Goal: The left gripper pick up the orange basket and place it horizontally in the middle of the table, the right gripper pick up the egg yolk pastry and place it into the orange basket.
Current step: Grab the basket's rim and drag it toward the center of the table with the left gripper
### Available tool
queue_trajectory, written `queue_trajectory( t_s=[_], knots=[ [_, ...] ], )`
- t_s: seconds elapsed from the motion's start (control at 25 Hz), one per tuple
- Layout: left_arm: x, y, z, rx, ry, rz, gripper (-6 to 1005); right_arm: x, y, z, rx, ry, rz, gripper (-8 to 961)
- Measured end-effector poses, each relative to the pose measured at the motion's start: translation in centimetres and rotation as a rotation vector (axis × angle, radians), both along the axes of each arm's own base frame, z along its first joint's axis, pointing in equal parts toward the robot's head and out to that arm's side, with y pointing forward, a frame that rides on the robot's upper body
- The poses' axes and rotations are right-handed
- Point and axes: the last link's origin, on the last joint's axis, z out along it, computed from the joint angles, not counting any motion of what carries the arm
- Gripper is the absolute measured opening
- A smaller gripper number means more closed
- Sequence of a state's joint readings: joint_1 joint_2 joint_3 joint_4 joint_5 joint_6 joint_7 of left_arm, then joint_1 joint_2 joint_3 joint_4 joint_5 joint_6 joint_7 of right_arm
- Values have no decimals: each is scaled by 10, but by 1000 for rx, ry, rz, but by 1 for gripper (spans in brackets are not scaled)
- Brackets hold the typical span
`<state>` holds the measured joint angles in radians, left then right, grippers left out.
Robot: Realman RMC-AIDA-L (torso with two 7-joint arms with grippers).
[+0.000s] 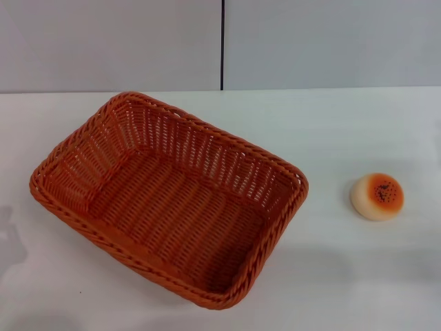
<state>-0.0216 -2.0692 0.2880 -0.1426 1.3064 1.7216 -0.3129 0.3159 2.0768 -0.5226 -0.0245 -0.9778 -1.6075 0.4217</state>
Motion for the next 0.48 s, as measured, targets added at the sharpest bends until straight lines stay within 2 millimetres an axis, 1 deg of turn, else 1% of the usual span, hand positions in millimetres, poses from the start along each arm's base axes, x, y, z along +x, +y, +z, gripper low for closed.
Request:
queue_trajectory(
  t_s=[0.04, 0.2, 0.48],
  knots=[
    [0, 0, 0, 0, 0, -1, -2, 0, 0, -1, -7, -4, 1, 255],
    [0, 1, 0, -2, 0, -3, -2, 1, 0, -1, -7, -13, -3, 335],
    [1, 0, 0, -1, 0, -4, -1, 3, 0, 2, 21, -4, -20, 215]
  ],
)
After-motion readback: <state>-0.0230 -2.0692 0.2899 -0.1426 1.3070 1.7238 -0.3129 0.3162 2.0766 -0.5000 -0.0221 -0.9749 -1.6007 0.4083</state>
